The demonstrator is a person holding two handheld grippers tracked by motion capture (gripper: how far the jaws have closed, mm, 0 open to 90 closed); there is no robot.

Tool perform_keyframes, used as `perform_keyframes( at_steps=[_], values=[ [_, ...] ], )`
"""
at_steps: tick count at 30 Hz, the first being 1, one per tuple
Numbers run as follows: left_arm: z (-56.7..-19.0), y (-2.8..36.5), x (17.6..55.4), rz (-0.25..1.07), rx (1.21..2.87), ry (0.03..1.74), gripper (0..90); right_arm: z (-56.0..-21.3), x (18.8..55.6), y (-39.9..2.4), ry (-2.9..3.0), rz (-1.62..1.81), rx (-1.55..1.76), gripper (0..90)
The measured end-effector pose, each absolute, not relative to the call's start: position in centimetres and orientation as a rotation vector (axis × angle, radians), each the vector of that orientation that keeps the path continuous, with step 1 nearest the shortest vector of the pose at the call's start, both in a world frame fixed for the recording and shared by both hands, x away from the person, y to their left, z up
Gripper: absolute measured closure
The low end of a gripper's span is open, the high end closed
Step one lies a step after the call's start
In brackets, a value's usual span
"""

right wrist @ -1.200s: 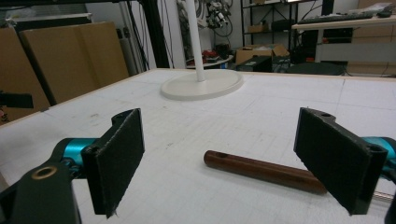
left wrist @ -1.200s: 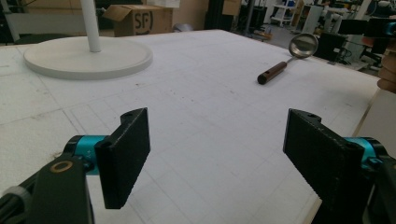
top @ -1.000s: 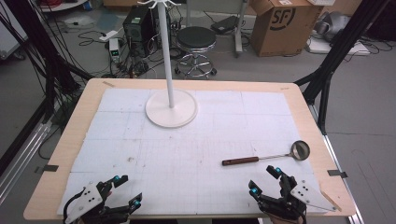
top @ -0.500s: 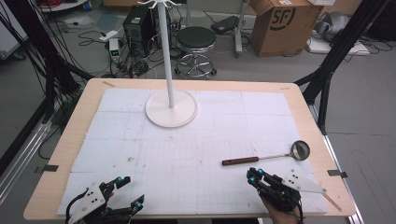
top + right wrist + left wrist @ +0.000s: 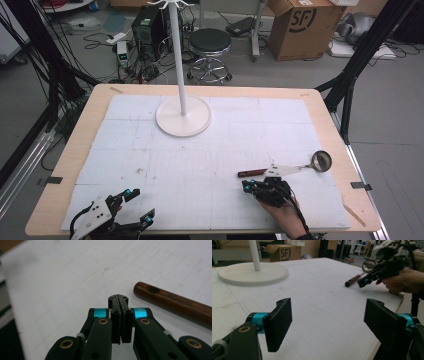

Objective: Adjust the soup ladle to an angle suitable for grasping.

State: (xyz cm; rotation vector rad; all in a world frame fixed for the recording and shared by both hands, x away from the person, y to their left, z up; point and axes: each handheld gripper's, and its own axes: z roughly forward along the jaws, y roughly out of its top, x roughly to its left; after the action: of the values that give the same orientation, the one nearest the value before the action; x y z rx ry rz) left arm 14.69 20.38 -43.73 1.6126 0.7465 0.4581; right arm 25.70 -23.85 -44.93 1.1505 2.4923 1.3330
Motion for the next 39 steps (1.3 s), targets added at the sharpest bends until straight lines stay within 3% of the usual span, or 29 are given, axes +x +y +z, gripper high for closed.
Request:
perform_keyframes(
  at_steps=[39],
  values=[
    [-43.7, 20.1, 14.5, 0.459, 1.609, 0.743, 23.5, -45.1, 33.6, -21.4, 2.406, 1.221, 1.336, 89.7]
  ],
)
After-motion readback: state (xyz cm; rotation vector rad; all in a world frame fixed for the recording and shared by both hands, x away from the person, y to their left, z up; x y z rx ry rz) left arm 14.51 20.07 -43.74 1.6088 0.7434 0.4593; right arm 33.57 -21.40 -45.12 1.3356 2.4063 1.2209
